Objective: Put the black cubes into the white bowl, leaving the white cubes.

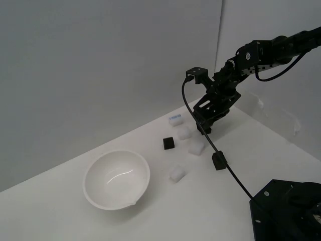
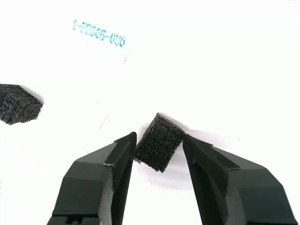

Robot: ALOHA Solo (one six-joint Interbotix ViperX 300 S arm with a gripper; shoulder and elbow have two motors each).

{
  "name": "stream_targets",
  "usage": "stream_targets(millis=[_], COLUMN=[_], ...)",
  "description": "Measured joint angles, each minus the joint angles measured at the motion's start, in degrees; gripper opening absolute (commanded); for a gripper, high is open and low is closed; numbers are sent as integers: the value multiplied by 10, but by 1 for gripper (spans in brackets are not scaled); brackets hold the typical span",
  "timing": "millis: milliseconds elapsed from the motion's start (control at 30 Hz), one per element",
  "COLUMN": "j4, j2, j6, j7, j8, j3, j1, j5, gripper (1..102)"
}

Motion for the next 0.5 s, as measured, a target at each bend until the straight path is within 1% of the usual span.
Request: stream_targets(millis=[100,133,200,233,300,333,500], j4=[-1,-2,-4,-4,-4,-4,-5], j2=[-6,-7,-8,-8,-8,-8,-3], j6=[0,0,0,1,1,0,1], j7=[6,7,13,15,16,16,28], j8=[0,-1,0,-1,0,0,0], j3=[-7,-8,-9,-9,-9,-9,-4], j1=[0,0,0,0,0,0,0], j5=[-1,-2,-4,-4,-4,-4,-5], gripper=[27,24,23,20,5,3,3])
